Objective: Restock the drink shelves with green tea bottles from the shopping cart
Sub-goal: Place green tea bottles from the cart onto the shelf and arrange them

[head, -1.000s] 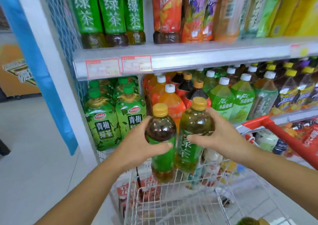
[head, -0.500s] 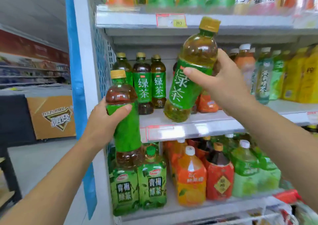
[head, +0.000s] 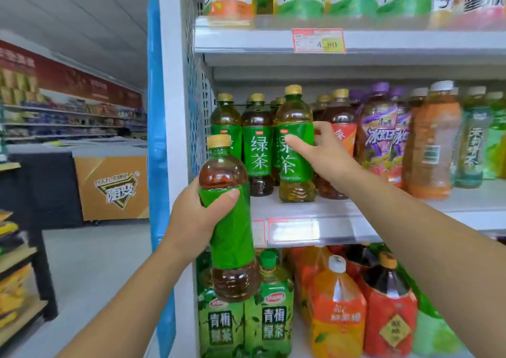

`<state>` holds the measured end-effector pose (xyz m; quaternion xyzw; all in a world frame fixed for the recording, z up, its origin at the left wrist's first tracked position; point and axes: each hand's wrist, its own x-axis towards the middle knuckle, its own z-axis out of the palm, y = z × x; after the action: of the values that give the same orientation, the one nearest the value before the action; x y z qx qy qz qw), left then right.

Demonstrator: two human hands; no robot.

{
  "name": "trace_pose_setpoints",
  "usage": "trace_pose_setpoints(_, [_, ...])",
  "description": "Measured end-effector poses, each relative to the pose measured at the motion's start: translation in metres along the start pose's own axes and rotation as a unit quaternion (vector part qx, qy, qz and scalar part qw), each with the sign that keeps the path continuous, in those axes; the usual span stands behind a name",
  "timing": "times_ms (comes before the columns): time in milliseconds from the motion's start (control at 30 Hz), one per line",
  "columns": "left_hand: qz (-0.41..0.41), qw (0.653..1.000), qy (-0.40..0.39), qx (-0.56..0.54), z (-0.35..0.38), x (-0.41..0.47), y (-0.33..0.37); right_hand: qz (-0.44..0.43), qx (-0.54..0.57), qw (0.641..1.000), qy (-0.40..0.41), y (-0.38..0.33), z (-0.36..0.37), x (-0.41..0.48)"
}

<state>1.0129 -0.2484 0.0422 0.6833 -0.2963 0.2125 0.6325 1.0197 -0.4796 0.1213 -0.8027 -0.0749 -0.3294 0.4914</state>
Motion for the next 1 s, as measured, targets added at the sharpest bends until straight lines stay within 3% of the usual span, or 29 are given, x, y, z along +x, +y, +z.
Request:
trace_pose_setpoints(100, [-0.001, 1.000, -0.007, -0.014, -0.001, 0.001, -0.002, -0.009, -0.091, 0.996, -0.005, 0.010, 0.001, -0.010])
trace_pose_setpoints(267, [0.000, 1.000, -0.014, -0.007, -0.001, 0.001, -0.001, 0.040, -0.111, 0.992, 0.044, 0.021, 0.002, 0.002])
trace_pose_setpoints(533, [-0.009, 1.000, -0.019, -0.015, -0.002, 0.002, -0.001, 0.054, -0.155, 0.986, -0.025, 0.036, 0.018, 0.027])
trace_pose_setpoints(1000, [-0.021, 1.000, -0.021, -0.007, -0.002, 0.004, 0.001, 0.059, -0.110, 0.991, -0.050, 0.049, 0.023, 0.028])
